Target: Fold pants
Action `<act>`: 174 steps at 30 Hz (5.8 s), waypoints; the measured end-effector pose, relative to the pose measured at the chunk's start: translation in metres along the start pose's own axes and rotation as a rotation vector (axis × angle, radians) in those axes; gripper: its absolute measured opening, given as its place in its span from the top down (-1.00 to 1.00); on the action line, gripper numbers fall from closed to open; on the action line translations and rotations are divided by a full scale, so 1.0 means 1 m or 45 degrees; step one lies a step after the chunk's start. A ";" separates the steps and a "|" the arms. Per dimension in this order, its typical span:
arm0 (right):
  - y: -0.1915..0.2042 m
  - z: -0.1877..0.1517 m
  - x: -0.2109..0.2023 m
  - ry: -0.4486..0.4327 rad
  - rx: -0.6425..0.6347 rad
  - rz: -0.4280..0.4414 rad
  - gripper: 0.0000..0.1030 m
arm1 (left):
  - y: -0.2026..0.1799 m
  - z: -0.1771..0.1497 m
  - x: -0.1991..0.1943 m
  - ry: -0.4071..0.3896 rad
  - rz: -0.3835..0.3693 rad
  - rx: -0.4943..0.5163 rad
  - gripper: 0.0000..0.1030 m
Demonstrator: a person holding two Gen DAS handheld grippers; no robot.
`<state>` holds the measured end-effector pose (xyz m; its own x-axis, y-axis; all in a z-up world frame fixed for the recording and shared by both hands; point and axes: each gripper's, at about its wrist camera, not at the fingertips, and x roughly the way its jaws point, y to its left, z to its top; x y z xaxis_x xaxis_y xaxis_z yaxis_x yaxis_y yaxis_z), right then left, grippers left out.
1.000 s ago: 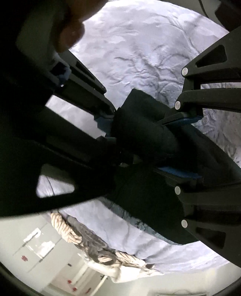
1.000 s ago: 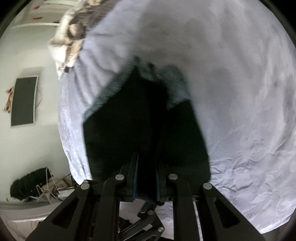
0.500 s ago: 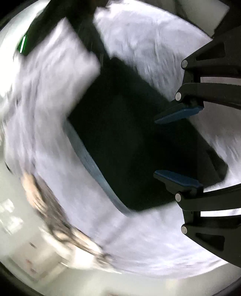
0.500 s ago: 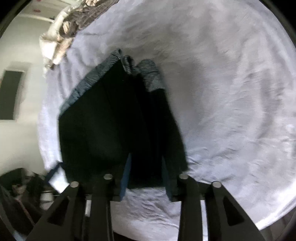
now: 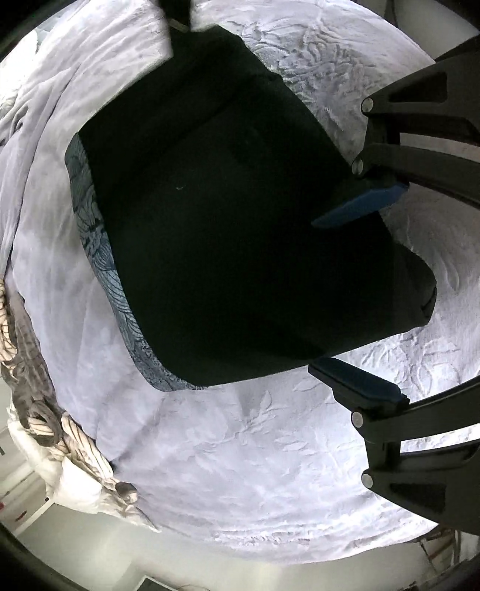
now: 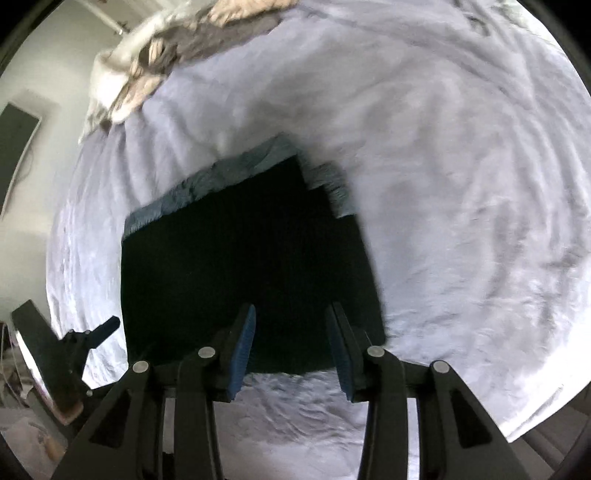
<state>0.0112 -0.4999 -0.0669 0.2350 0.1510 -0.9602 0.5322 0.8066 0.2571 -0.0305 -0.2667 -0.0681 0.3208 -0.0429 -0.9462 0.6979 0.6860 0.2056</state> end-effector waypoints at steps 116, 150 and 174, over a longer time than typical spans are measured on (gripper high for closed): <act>-0.020 -0.022 0.029 0.078 0.103 -0.051 -0.68 | 0.055 0.028 0.078 0.268 -0.206 -0.267 -1.00; -0.068 0.042 0.076 0.207 0.050 0.484 -0.70 | 0.074 0.026 0.130 0.251 -0.734 -0.445 -0.97; 0.040 -0.018 0.047 0.239 0.074 0.703 0.14 | 0.162 -0.025 0.061 0.168 -0.593 -0.512 -0.11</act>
<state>0.0289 -0.4506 -0.1036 0.3449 0.6427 -0.6841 0.4169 0.5481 0.7251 0.0864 -0.1397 -0.0989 -0.0587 -0.3307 -0.9419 0.4417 0.8376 -0.3216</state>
